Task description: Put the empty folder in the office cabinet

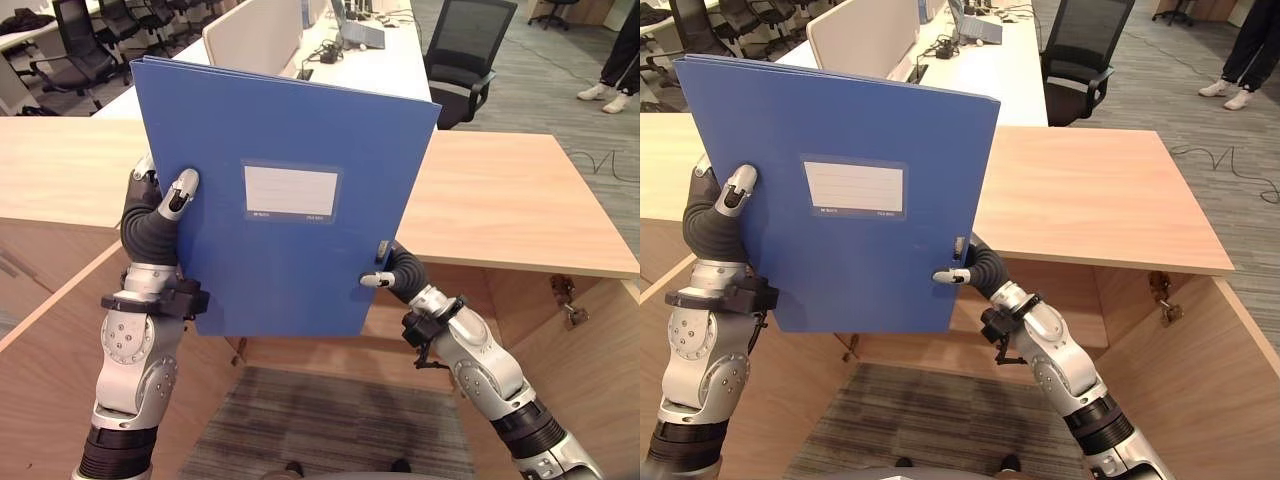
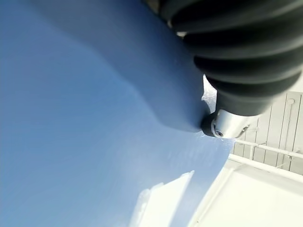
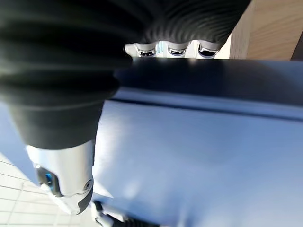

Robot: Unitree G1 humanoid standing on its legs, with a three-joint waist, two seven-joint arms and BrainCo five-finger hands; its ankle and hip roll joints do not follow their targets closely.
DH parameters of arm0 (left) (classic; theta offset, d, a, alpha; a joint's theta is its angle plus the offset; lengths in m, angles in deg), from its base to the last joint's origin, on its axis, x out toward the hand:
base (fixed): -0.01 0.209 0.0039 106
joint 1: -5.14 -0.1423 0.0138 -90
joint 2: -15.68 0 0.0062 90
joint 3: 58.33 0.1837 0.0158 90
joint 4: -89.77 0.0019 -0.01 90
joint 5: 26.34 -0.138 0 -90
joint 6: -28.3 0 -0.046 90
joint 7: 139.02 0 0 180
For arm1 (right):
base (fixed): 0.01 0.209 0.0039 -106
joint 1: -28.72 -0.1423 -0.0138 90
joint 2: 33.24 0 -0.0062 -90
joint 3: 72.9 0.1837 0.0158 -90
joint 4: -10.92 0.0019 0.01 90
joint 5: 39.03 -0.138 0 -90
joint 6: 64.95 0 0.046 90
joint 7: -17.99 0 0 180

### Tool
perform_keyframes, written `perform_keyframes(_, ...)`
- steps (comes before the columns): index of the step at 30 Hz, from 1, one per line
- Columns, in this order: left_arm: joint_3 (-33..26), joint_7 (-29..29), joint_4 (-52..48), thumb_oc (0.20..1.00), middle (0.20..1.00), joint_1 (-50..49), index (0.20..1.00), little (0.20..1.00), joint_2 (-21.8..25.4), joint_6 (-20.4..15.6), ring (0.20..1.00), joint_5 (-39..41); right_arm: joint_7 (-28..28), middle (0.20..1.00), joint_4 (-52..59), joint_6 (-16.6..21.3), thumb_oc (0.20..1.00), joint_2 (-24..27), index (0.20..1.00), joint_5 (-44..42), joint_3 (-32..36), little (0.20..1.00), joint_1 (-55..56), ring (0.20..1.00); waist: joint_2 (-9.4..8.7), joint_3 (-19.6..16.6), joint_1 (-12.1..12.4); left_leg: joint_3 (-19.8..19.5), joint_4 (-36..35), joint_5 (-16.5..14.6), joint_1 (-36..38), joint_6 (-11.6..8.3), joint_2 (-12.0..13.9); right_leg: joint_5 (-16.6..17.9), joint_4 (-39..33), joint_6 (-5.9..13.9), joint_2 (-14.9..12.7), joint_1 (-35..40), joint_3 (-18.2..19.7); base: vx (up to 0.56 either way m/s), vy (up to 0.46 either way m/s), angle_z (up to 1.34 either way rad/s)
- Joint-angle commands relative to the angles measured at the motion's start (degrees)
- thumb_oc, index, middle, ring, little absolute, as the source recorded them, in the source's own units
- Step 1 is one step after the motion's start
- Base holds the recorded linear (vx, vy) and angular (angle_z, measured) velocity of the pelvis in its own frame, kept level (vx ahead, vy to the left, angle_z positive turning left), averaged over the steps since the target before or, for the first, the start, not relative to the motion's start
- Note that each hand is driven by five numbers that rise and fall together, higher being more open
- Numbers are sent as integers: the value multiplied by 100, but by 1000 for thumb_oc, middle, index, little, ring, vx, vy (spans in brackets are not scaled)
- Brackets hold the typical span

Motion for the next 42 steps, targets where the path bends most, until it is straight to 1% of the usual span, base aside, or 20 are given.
perform_keyframes(1,295,-60,-150,200,200,816,200,200,110,-428,200,-248,-239,1000,299,277,1000,-470,1000,-97,-497,1000,-517,1000,-164,34,-60,-18,11,-337,75,38,-18,-594,92,426,-230,376,80,0,0,0)
perform_keyframes(3,294,-69,-229,200,200,833,200,200,123,-447,200,-262,-257,1000,251,249,1000,-461,1000,-46,-538,1000,-464,1000,-173,30,-62,-23,11,-342,75,36,-21,-597,94,429,-229,385,82,0,0,0)
perform_keyframes(6,233,-88,-377,200,200,870,200,200,233,-426,200,-298,-190,1000,-186,-141,1000,-337,1000,441,-708,1000,-344,1000,-209,23,-61,-5,11,-346,79,30,-21,-590,95,431,-223,391,65,0,0,0)
perform_keyframes(7,204,-123,-445,200,200,900,200,200,260,-393,200,-358,-181,1000,-137,-221,1000,-308,1000,515,-676,1000,-368,1000,-225,24,-60,-5,11,-354,78,33,-18,-591,93,429,-217,389,72,0,0,0)
perform_keyframes(11,273,-119,-442,200,200,891,200,200,240,-354,200,-329,-137,1000,-84,-299,1000,-287,1000,348,-611,1000,-369,1000,-243,23,-55,-7,11,-351,79,37,-18,-590,90,423,-207,389,68,0,0,0)
perform_keyframes(15,265,-82,-428,200,200,769,200,200,249,-299,200,-327,-52,1000,65,-273,1000,-234,1000,219,-463,1000,-474,1000,-256,24,-36,-7,11,-345,79,45,-21,-588,93,419,-206,390,75,0,0,0)
perform_keyframes(22,110,-25,-379,200,200,405,200,200,149,-248,200,-222,180,1000,407,-78,1000,-158,1000,44,-19,1000,-713,1000,-269,25,-13,4,11,-354,90,64,-27,-587,89,405,-197,402,97,0,0,0)
perform_keyframes(30,-31,17,-360,200,200,189,200,200,100,-211,200,-195,221,1000,620,-22,1000,-120,1000,11,194,1000,-700,1000,-267,18,-13,12,11,-361,99,70,-25,-581,83,402,-196,399,105,0,0,0)
perform_keyframes(33,-96,6,-352,200,200,60,200,200,39,-202,200,-179,312,1000,673,58,1000,-147,1000,-130,358,1000,-738,1000,-273,19,-5,23,11,-364,100,77,-16,-576,81,397,-192,386,114,0,0,0)
perform_keyframes(42,-74,54,-337,200,200,-54,200,200,12,-182,200,-152,376,1000,826,142,1000,-145,1000,-253,478,1000,-844,1000,-271,24,-17,35,11,-369,102,82,-15,-577,83,386,-180,379,139,0,0,0)
